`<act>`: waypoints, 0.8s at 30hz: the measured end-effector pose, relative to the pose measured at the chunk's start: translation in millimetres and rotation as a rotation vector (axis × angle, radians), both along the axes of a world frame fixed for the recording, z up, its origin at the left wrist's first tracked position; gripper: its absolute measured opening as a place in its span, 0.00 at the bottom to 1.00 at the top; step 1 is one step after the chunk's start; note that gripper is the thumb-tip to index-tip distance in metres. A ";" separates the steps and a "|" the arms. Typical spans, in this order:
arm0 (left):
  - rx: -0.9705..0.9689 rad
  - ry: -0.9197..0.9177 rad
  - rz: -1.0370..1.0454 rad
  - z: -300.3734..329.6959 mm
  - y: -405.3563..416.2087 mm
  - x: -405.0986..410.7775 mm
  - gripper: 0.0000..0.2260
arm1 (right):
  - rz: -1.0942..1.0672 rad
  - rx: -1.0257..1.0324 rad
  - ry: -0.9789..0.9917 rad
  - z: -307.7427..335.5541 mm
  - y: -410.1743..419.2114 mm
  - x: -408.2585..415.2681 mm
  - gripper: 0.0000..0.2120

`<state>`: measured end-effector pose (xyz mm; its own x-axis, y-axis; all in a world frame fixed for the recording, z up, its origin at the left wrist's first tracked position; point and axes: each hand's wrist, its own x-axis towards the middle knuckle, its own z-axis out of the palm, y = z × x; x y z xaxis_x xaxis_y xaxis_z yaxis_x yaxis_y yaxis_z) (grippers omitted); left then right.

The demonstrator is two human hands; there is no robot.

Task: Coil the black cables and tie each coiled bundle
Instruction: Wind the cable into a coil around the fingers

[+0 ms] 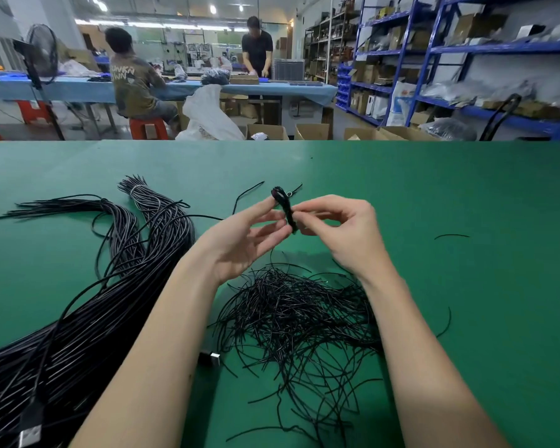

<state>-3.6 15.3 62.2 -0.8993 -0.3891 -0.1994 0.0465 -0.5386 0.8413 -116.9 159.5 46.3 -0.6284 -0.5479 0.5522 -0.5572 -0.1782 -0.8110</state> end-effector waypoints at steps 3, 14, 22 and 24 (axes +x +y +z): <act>-0.002 -0.067 -0.051 -0.2 -4.7 3.4 0.19 | -0.002 0.077 0.082 0.6 4.0 -0.9 0.08; -0.137 -0.110 -0.166 -8.9 -4.8 4.0 0.16 | 0.030 0.198 0.166 5.5 11.0 -4.7 0.05; -0.221 -0.044 -0.085 -6.8 -5.6 3.8 0.13 | 0.062 0.192 0.008 4.0 10.4 -5.9 0.05; -0.261 -0.003 -0.091 -6.2 -4.8 4.0 0.15 | 0.083 0.160 -0.110 4.4 8.9 -3.6 0.04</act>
